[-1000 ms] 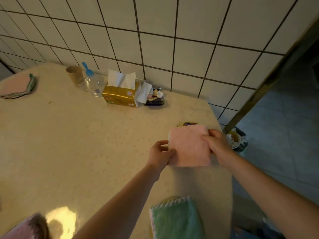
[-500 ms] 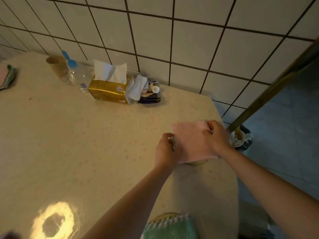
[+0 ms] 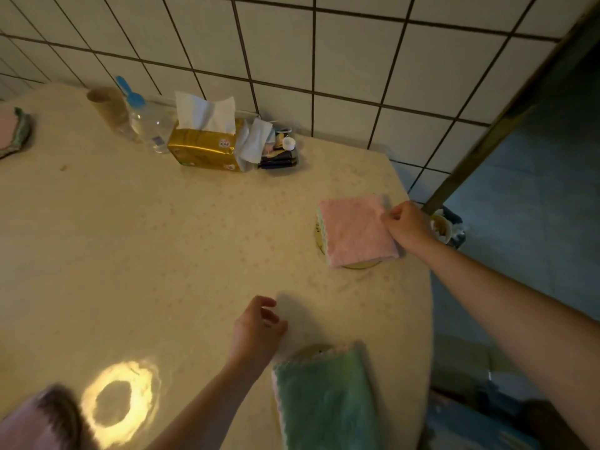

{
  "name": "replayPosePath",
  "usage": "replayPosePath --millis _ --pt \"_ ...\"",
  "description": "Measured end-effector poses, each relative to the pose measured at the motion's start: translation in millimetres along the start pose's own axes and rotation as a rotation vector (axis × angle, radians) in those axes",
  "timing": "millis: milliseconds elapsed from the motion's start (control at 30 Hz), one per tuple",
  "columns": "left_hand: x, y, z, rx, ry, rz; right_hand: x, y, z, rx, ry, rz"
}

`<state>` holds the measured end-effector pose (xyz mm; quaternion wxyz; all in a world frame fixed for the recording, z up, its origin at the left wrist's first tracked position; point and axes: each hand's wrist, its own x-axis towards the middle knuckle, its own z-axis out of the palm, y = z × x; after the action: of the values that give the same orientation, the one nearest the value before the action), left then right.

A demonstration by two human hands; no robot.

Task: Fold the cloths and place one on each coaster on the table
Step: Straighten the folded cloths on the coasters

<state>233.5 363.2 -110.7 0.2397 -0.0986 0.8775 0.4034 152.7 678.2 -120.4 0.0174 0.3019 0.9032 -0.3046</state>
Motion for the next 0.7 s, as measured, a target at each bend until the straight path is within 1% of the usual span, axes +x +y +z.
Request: replayPosePath --millis 100,200,300,367,500,600,700 --pt "-26.4 -20.6 5.1 -0.052 0.017 -0.031 0.6 -4.0 -4.0 -0.059 -0.051 -0.002" --pt "-47.9 -30.4 14.2 -0.093 0.046 -0.071 -5.3 -9.6 -8.3 -0.082 -0.095 0.049" --pt "-68.0 -39.0 21.4 -0.057 0.1 -0.047 -7.9 -14.2 -7.7 -0.052 -0.152 0.104" --pt "-80.5 -45.5 24.0 -0.025 0.125 -0.079 -8.8 -16.6 -6.2 -0.033 -0.165 0.146" --pt "-98.8 -51.5 27.5 -0.084 0.13 -0.233 -13.6 -26.5 -5.4 0.066 -0.165 0.237" --pt "-103.5 -47.9 29.8 -0.086 0.128 -0.274 -16.1 -31.4 -3.5 0.208 -0.208 0.294" --pt "-107.0 -43.0 31.7 -0.099 0.135 -0.288 -16.3 -30.9 -3.1 0.225 -0.193 0.292"
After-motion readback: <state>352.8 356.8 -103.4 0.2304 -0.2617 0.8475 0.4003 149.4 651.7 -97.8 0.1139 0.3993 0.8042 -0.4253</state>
